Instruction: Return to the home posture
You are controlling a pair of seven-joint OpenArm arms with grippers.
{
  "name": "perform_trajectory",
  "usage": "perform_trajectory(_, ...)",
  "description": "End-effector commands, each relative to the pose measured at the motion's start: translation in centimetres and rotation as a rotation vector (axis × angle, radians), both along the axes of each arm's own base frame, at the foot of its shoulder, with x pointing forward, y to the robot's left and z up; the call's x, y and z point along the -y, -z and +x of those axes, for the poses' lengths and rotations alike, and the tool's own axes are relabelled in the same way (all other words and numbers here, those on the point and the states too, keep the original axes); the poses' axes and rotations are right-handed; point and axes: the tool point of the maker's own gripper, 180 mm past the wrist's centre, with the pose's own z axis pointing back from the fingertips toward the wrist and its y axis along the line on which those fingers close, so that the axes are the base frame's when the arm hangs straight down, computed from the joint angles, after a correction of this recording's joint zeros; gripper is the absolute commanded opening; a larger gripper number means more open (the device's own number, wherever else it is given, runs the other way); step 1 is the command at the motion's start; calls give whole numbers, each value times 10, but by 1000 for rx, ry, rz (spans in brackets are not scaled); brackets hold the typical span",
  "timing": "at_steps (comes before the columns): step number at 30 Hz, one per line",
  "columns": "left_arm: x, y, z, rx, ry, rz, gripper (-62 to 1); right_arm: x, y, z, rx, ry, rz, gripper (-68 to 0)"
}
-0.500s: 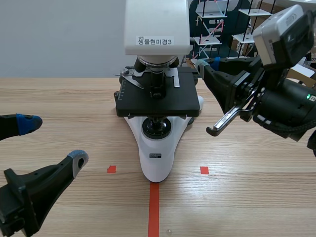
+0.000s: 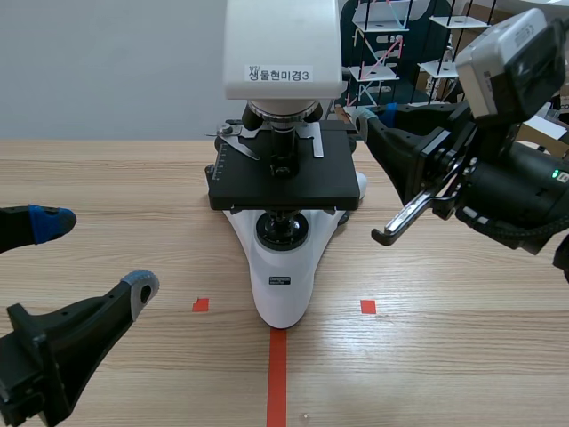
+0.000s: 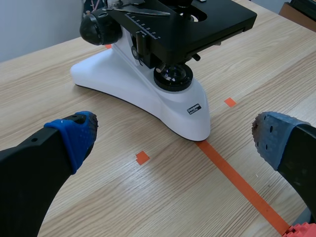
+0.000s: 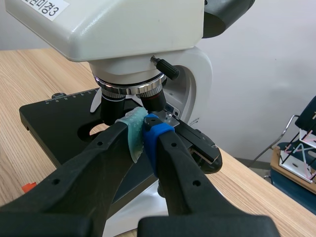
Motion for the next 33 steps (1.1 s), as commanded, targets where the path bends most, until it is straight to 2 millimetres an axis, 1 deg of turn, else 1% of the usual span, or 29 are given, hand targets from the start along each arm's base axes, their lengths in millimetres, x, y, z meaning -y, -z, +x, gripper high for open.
perform_trajectory(1, 3, -10, 1, 28, 3, -20, 14, 0, -10, 0, 29, -8, 16, -655)
perform_trajectory(6, 3, -10, 1, 28, 3, -20, 14, 0, -10, 0, 28, -8, 16, -650)
perform_trajectory(7, 3, -10, 1, 28, 3, -20, 14, 0, -10, 0, 28, -8, 16, -643)
perform_trajectory(9, 3, -10, 1, 28, 3, -20, 14, 0, -9, -1, 23, -9, 16, -609)
perform_trajectory(14, 3, -10, 1, 28, 3, -20, 14, 3, -5, -7, 6, 1, 18, -473)
perform_trajectory(20, 3, -10, 1, 28, 3, -20, 14, 13, 0, -23, -26, 33, 15, -308)
perform_trajectory(30, 3, -10, 1, 28, 3, -20, 14, 37, 29, -58, -143, 103, -35, -6)
perform_trajectory(33, 3, -10, 1, 28, 3, -20, 14, 43, 36, -70, -180, 118, -43, 4)
